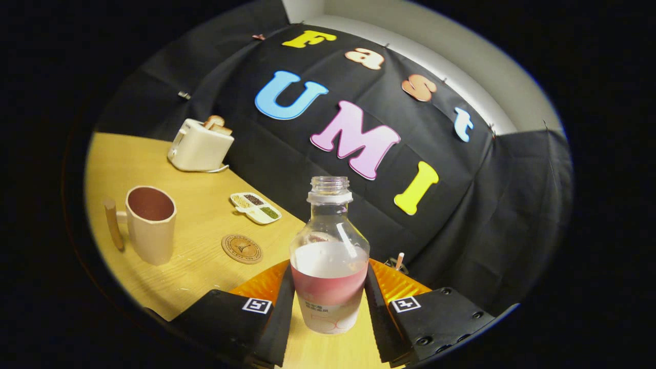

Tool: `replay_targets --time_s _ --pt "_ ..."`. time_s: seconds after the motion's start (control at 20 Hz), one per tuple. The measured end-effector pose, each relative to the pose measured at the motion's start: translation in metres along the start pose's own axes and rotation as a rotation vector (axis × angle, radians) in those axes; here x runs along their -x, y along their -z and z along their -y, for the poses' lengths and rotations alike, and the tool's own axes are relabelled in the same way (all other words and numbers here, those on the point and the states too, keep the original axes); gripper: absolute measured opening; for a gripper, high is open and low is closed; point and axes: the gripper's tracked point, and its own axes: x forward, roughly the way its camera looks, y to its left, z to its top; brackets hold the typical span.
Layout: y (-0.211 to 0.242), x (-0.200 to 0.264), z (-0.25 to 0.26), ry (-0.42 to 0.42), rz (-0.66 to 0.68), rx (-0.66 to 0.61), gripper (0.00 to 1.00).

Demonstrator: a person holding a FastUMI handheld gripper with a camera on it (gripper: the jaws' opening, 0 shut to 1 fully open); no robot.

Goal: Take the bottle from table, then pour the juice into the cup, finally place the bottle on the coaster

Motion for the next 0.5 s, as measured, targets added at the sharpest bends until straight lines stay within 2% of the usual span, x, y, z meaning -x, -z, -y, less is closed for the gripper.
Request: replay_targets --time_s 0.25,0.5 --pt "-0.024 0.005 -0.021 -0.062 0.034 0.250 0.69" --pt "-0.036 0.012 -0.047 -0.127 0.041 0.409 0.68"
